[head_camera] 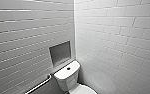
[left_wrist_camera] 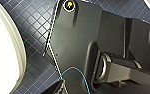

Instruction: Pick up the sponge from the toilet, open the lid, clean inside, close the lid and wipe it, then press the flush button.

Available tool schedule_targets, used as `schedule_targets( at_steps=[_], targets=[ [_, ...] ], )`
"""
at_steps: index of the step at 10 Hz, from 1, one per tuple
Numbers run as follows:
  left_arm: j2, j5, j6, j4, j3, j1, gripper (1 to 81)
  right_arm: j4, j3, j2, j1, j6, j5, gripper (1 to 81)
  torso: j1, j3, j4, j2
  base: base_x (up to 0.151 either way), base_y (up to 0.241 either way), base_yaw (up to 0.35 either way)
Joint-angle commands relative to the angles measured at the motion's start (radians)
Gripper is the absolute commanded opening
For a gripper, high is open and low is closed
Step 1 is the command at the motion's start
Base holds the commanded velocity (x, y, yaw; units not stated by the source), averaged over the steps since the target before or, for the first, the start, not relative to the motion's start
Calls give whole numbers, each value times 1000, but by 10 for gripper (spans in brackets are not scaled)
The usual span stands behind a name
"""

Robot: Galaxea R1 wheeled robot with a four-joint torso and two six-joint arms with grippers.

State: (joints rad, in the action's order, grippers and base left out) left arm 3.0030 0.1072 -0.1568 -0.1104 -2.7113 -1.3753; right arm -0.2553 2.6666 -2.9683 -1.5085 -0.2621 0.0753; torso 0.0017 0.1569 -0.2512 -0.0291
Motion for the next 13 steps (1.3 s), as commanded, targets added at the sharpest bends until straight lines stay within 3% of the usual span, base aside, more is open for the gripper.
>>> schedule_targets(
  at_steps=[1,11,13],
  targets=[
    [-10,63,5,11,-2,41,811,7,-2,-1,26,1,66,10,0,0,0,0,94,0,0],
    [-12,49,5,11,1,41,811,7,-2,3,21,3,69,10,0,0,0,0,114,0,0],
    [-13,49,5,11,1,41,811,7,-2,4,21,3,69,10,0,0,0,0,0,0,0]
  ],
)
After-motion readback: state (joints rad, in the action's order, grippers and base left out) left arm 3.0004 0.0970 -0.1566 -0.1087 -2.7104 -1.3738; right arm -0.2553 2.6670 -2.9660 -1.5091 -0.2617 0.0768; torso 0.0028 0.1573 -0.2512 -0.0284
